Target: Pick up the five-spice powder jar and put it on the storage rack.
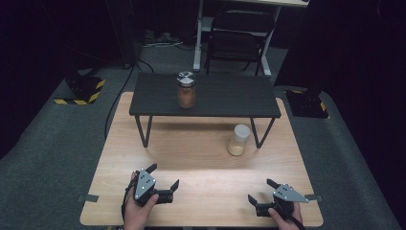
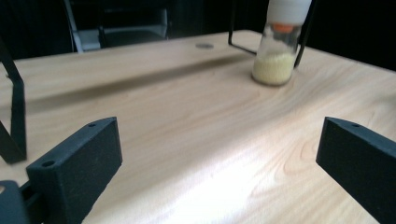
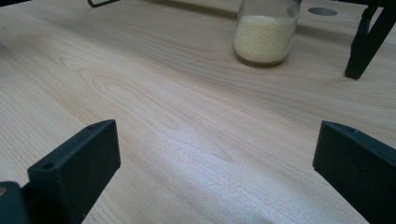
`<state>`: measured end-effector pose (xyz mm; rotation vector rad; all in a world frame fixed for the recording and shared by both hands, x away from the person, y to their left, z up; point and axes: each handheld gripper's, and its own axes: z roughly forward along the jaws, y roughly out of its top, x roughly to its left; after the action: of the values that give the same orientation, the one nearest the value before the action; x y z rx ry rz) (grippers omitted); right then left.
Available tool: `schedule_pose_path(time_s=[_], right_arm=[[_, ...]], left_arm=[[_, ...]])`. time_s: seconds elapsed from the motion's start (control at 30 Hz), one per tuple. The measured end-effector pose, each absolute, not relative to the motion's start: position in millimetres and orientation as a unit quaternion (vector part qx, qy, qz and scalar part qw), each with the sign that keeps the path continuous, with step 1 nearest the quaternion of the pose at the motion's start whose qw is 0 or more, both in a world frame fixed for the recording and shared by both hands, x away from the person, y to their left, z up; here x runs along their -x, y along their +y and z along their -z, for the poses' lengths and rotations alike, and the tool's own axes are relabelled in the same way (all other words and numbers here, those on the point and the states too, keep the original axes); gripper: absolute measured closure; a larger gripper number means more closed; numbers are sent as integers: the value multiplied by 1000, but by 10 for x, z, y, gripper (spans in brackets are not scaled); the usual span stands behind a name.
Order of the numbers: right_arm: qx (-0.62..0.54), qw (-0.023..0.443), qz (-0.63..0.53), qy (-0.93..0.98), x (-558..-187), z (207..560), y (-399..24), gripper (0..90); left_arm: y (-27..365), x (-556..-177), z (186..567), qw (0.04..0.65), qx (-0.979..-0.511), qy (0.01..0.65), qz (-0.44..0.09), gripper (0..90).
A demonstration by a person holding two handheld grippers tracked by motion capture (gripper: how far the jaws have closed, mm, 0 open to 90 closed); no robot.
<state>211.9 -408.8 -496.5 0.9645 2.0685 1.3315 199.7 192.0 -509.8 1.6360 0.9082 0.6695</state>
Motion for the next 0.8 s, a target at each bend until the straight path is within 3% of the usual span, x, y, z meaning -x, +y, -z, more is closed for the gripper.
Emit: schedule_pose_path(time_s=[0.8], right_arm=[[-352,253,-483,761,-2100,4959,-4048,3]], left_arm=[[1873,-1961,5153,499,-718,388,-291,5]])
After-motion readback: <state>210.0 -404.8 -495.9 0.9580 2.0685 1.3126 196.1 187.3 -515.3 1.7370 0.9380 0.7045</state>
